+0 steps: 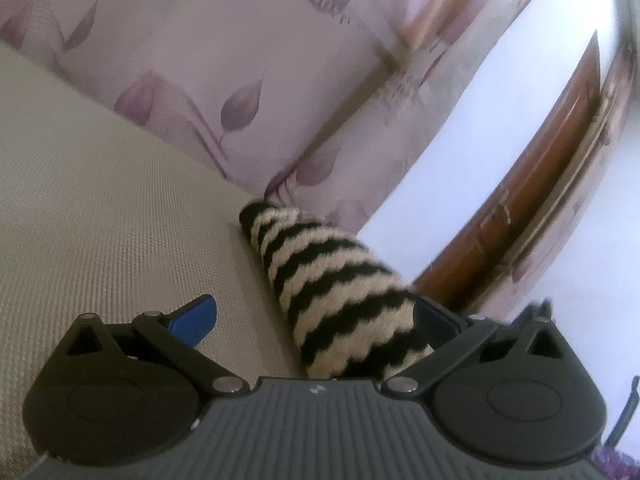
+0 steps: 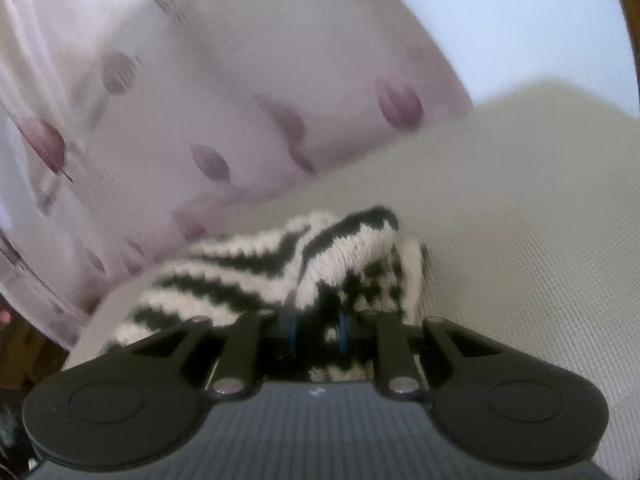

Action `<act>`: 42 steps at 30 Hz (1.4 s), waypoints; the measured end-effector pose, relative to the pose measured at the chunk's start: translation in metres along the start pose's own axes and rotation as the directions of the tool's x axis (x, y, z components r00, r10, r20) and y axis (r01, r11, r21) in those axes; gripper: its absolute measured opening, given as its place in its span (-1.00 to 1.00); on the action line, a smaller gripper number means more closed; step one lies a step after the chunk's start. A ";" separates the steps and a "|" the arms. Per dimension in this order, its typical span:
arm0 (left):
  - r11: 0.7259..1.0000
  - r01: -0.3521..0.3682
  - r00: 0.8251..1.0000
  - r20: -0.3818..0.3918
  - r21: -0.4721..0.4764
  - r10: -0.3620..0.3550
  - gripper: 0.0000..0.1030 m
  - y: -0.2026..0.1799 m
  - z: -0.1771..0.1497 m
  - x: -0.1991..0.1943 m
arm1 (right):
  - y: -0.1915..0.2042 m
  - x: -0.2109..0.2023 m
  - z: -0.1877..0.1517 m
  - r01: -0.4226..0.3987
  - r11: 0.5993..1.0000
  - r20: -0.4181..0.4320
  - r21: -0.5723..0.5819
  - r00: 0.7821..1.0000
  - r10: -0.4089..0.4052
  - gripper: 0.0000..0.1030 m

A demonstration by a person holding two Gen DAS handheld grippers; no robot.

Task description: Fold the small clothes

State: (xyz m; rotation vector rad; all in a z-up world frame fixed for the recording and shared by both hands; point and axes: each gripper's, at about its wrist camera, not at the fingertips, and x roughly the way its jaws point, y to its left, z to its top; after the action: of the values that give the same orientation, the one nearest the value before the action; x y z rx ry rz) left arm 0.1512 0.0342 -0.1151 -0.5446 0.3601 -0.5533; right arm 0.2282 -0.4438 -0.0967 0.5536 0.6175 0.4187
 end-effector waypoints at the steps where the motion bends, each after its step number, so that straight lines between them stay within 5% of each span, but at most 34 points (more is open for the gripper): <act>1: 1.000 0.015 1.000 0.012 0.012 -0.015 1.00 -0.007 0.003 0.000 | -0.005 0.000 -0.001 -0.028 0.999 -0.007 0.025 1.000 0.028 -0.60; 6: 0.974 0.112 0.991 0.052 0.195 -0.124 0.95 -0.063 0.022 0.014 | -0.030 -0.012 0.014 -0.172 0.962 0.040 0.213 0.985 0.167 -0.07; 8: 0.951 0.159 0.985 0.026 0.264 -0.172 0.92 -0.086 0.025 0.028 | -0.032 -0.010 0.025 -0.179 0.957 0.037 0.227 0.984 0.175 0.22; 10: 0.931 0.207 0.978 -0.043 0.300 -0.204 0.78 -0.102 0.024 0.046 | -0.033 -0.005 0.033 -0.164 0.955 0.039 0.248 0.986 0.160 0.25; 13: 0.916 0.228 0.968 -0.177 0.331 -0.177 0.61 -0.116 0.011 0.077 | -0.030 0.015 0.046 -0.135 0.963 -0.002 0.231 0.990 0.140 0.11; 15: 0.919 0.212 0.963 -0.232 0.331 -0.139 0.55 -0.115 0.001 0.089 | -0.019 0.029 0.052 -0.082 0.984 -0.052 0.157 0.995 0.091 -0.41; 18: 0.936 0.227 0.956 -0.247 0.270 -0.160 0.56 -0.102 -0.008 0.089 | 0.002 0.030 0.060 -0.103 0.992 -0.010 0.070 0.994 0.104 -0.65; 21: 0.937 0.232 0.955 -0.243 0.261 -0.169 0.60 -0.094 -0.014 0.084 | 0.017 0.005 0.068 -0.270 0.963 0.140 -0.009 0.953 0.269 -0.66; 24: 0.934 0.225 0.957 -0.241 0.277 -0.159 0.62 -0.095 -0.015 0.088 | 0.005 0.022 0.064 -0.082 0.996 0.077 -0.035 0.993 0.084 -0.66; 26: 0.930 0.231 0.957 -0.240 0.285 -0.164 0.74 -0.097 -0.017 0.089 | -0.012 0.027 0.054 0.010 1.000 0.058 -0.005 0.998 -0.009 -0.66; 31: 0.913 0.228 0.960 -0.235 0.339 -0.152 0.96 -0.109 -0.025 0.099 | 0.009 -0.026 0.049 -0.039 0.997 0.256 -0.066 0.965 0.055 -0.63; 35: 0.918 0.235 0.960 -0.225 0.319 -0.167 0.96 -0.104 -0.025 0.097 | 0.044 -0.029 0.040 -0.102 0.970 0.114 -0.220 0.985 0.130 -0.63; 38: 0.926 0.242 0.958 -0.220 0.289 -0.182 0.96 -0.100 -0.027 0.094 | 0.049 0.008 0.021 0.030 0.953 -0.025 -0.302 0.999 -0.040 -0.66; 39: 0.925 0.252 0.956 -0.223 0.284 -0.192 0.96 -0.100 -0.028 0.096 | 0.041 0.022 0.016 0.082 0.952 -0.059 -0.294 0.993 -0.104 -0.66; 42: 0.920 0.241 0.960 -0.217 0.310 -0.178 0.96 -0.102 -0.032 0.095 | 0.014 0.027 0.011 0.017 0.984 -0.014 -0.175 1.000 -0.020 -0.66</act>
State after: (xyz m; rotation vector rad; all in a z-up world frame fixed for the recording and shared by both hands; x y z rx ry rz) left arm 0.1717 -0.1063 -0.0985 -0.2032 0.3765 -0.8592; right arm 0.2529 -0.4229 -0.0922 0.3769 0.5938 0.4553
